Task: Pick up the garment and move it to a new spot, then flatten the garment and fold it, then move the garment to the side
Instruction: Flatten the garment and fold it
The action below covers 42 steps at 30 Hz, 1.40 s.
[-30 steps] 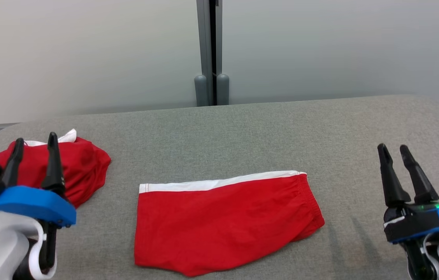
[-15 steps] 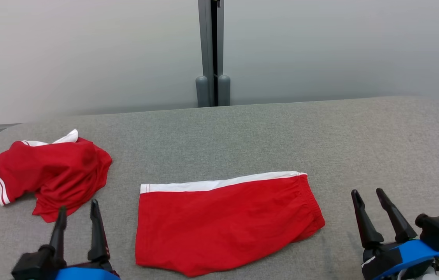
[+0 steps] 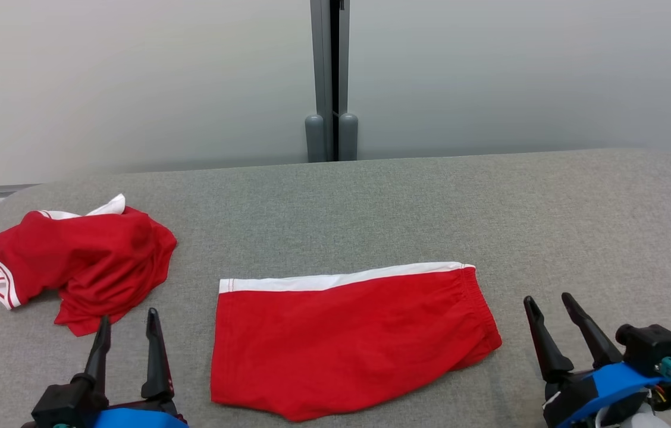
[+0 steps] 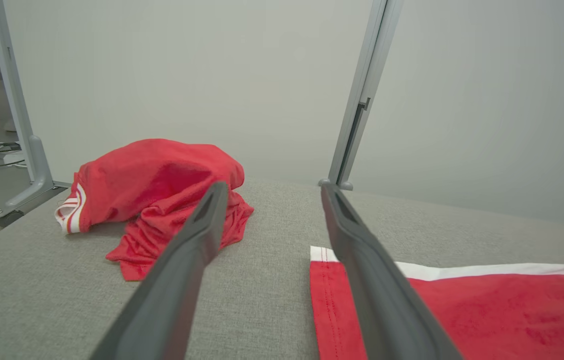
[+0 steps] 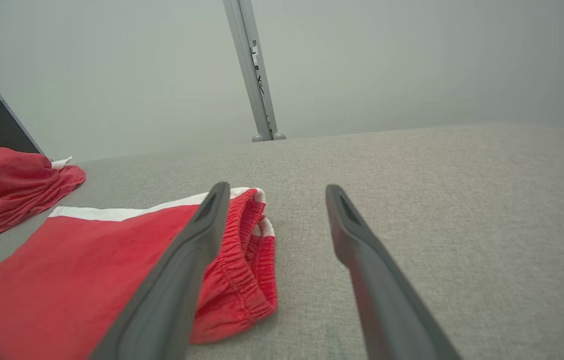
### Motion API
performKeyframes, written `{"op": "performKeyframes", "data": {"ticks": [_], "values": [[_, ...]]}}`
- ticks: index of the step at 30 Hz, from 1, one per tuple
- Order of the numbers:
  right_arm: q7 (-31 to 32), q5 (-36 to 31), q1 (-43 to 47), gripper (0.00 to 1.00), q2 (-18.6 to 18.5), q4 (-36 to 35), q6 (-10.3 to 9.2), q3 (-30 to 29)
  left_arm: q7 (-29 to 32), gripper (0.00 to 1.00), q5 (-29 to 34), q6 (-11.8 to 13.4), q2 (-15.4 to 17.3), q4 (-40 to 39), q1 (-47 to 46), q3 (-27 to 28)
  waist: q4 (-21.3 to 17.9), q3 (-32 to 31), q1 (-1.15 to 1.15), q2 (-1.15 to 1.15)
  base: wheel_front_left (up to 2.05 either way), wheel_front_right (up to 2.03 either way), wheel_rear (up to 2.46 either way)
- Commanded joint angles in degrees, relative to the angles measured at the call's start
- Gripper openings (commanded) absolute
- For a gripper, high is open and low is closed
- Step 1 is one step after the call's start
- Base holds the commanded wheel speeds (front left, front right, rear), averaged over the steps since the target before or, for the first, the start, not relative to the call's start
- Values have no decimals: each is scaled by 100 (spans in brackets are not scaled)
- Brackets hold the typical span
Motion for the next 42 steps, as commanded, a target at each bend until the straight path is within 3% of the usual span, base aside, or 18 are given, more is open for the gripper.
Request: {"op": "performKeyframes", "data": {"ticks": [1, 10, 18, 26, 34, 36, 38, 42], "values": [[-4, 3, -127, 100, 30, 75, 1, 21, -24, 100, 36, -56, -24, 29, -90, 37, 2, -2, 0, 0, 0, 0, 0], [1044, 131, -1111, 100, 232, 1178, 1, 496, -25, 100, 324, -341, -263, 235, -247, 90, 164, 30, 0, 0, 0, 0, 0], [1822, 159, -1752, 100, 445, 2319, 1, 288, -24, 100, 426, -492, -340, 426, -383, 101, 425, 101, 0, 0, 0, 0, 0], [2222, 212, -2068, 100, 431, 3195, 1, 159, -24, 100, 494, -589, -371, 519, -492, 203, 573, 250, 0, 0, 0, 0, 0], [2701, 784, -2144, 100, 685, 3757, 1, 104, -24, 100, 559, -651, -377, 601, -549, 259, 675, 287, 0, 0, 0, 0, 0], [2789, 970, -2148, 44, 744, 3704, 1, 195, -24, 100, 563, -664, -378, 615, -564, 277, 692, 282, 0, 0, 0, 0, 0], [2813, 1126, -2194, 0, 727, 3595, 2, 278, -24, 100, 573, -677, -380, 627, -574, 298, 700, 278, 0, 0, 0, 0, 0], [2689, 1390, -2344, 0, 639, 3412, 1, 409, -24, 100, 577, -691, -393, 671, -563, 328, 696, 252, 0, 0, 0, 0, 0]]}}
